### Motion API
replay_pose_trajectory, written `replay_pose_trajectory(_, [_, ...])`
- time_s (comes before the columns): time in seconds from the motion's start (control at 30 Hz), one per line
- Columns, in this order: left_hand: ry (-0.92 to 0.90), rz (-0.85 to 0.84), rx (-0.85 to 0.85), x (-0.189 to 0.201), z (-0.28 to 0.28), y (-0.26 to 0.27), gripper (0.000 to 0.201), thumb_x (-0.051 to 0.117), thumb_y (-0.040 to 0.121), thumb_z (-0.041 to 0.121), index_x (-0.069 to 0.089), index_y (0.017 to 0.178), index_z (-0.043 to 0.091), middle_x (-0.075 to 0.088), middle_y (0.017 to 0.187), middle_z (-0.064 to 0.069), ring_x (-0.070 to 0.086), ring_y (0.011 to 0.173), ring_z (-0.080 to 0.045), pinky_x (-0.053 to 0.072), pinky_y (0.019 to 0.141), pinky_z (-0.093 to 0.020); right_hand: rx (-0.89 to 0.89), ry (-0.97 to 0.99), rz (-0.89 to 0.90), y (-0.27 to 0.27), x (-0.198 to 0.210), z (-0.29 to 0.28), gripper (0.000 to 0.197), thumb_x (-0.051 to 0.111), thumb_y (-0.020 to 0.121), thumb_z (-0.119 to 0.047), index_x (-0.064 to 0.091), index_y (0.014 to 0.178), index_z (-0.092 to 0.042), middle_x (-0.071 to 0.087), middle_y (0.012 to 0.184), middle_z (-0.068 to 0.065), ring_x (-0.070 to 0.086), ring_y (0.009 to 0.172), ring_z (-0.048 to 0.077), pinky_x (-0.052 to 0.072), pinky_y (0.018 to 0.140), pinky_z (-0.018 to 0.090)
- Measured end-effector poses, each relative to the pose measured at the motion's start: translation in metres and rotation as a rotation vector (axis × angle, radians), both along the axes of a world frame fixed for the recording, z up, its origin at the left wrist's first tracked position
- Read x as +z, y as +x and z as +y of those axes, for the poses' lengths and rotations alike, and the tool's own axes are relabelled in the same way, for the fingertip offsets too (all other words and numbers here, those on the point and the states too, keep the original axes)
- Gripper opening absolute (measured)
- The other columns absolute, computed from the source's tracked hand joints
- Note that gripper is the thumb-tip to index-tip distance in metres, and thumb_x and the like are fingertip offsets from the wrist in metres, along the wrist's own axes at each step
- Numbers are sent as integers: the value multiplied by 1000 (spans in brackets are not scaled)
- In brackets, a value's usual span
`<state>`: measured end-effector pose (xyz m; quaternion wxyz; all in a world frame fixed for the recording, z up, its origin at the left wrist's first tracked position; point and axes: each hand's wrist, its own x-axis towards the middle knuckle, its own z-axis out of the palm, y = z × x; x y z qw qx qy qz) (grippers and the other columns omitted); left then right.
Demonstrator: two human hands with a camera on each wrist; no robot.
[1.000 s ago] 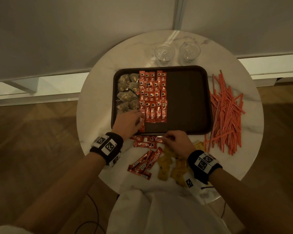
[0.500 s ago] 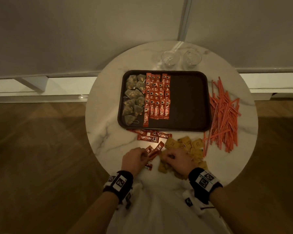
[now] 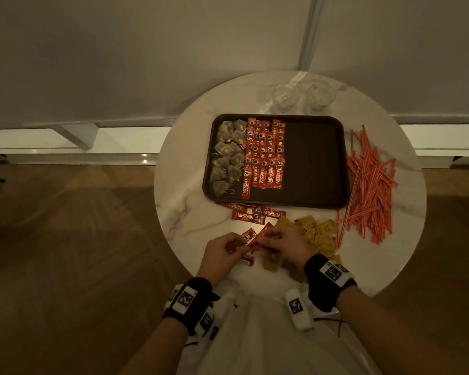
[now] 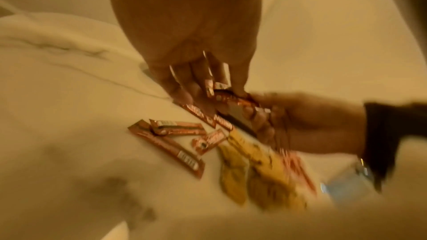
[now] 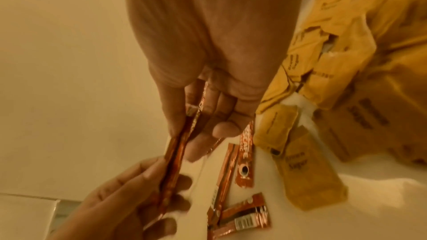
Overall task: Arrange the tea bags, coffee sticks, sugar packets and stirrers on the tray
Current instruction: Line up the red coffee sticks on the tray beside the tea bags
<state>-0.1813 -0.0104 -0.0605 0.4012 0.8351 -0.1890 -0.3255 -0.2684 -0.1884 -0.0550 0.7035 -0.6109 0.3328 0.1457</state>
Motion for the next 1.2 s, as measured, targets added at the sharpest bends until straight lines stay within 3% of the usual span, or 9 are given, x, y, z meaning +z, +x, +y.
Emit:
replay_pose_trajectory(0.07, [-68, 174, 52, 7, 0, 0, 9, 75, 86, 16, 74, 95, 14, 76, 86, -1, 72, 75, -9, 55, 72, -21, 36, 10, -34, -1, 9, -5, 15, 70, 88, -7, 71, 103, -2, 76, 84, 9, 71, 66, 11, 52, 55, 16])
replay_pose_trajectory(0.17, [-124, 238, 72, 19, -3, -3, 5, 74, 86, 13, 75, 92, 13, 75, 79, 1, 70, 66, -5, 51, 63, -14, 94, 5, -57, -2, 20, -12, 14, 71, 87, -5, 73, 100, -4, 76, 80, 4, 72, 69, 11, 55, 62, 17])
replay_pose_trajectory(0.27, [-162, 259, 141, 22, -5, -2, 5, 74, 86, 13, 76, 90, 10, 76, 76, -2, 69, 63, -6, 48, 58, -14, 102, -28, -76, -5, 27, -18, 8, 71, 86, -8, 75, 92, -12, 77, 83, 8, 73, 72, 16, 60, 71, 24])
replay_pose_trajectory(0.43, [-209, 342, 260, 25, -9, -2, 7, 69, 90, 9, 73, 96, 8, 74, 71, -6, 68, 57, -13, 49, 49, -19, -11, 1, -95, -8, 33, -22, 11, 69, 86, -1, 74, 94, -6, 76, 83, 14, 74, 72, 19, 60, 67, 22])
replay_pose_trajectory(0.53, [-268, 479, 332, 28, -9, -2, 11, 64, 93, 14, 72, 98, 9, 75, 79, -12, 71, 66, -20, 54, 52, -23, -40, -68, -141, -11, 32, -25, 17, 67, 86, 5, 76, 91, -8, 76, 87, 7, 74, 79, 12, 56, 68, 17])
replay_pose_trajectory(0.67, [-260, 666, 310, 30, -11, 0, 18, 64, 93, 12, 68, 107, 2, 74, 85, -11, 70, 66, -16, 54, 52, -21, -28, -150, -231, -15, 26, -27, 24, 61, 87, 11, 77, 84, -6, 76, 92, 2, 71, 90, 9, 54, 77, 16])
replay_pose_trajectory(0.83, [-148, 660, 86, 29, -17, 0, 20, 67, 92, 12, 67, 112, 12, 76, 88, -6, 65, 63, -12, 46, 52, -18, -15, -197, -223, -14, 18, -23, 26, 59, 91, 6, 77, 89, -12, 76, 92, -1, 71, 91, 11, 57, 82, 21])
replay_pose_trajectory(0.97, [-151, 593, 167, 29, -21, 4, 25, 70, 89, 11, 65, 112, 6, 77, 85, -5, 66, 60, -10, 48, 51, -17, -250, -45, -120, -8, 20, -26, 21, 54, 98, -9, 71, 110, -11, 75, 91, 7, 73, 80, 19, 57, 67, 22])
replay_pose_trajectory(1.2, [-151, 522, 159, 25, -28, 6, 29, 77, 82, 10, 65, 106, 1, 76, 92, -15, 70, 70, -24, 59, 68, -29, -52, -140, -40, 5, 24, -19, 5, 70, 87, -18, 72, 91, -14, 76, 80, 2, 72, 71, 11, 58, 67, 20])
